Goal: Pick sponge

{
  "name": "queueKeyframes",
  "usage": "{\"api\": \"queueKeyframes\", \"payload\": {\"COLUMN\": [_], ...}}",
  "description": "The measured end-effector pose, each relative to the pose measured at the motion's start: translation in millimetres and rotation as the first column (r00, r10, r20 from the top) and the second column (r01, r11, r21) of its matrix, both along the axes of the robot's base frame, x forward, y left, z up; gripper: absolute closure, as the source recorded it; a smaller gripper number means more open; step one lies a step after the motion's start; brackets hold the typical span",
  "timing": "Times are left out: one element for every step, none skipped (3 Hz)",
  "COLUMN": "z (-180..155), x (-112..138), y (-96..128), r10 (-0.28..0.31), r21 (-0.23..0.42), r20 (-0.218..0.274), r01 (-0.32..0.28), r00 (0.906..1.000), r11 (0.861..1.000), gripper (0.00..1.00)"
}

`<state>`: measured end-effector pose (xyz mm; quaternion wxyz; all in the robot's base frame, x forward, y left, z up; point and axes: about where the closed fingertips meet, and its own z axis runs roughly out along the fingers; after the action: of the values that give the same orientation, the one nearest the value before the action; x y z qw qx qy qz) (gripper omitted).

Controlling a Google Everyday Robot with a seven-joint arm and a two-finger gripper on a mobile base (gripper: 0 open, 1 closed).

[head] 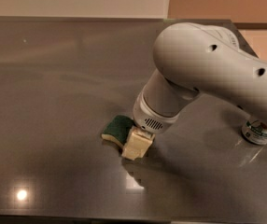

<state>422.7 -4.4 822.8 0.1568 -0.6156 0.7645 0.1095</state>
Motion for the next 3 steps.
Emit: {"api": "queueKeyframes", "payload": {"z": [2,22,53], "x": [3,6,3], "y": [0,6,12], "r10": [0.002,0.046,0.121], "r21": [-0.008,-0.025,-0.054], "r20": [-0.005,-0.011,-0.034], "r01": [-0.002,-0.046,-0.123], "r00": [1.0000,0.9989,0.9921], "r11": [1.000,0.999,0.991], "gripper": [0.64,0.87,1.00]}}
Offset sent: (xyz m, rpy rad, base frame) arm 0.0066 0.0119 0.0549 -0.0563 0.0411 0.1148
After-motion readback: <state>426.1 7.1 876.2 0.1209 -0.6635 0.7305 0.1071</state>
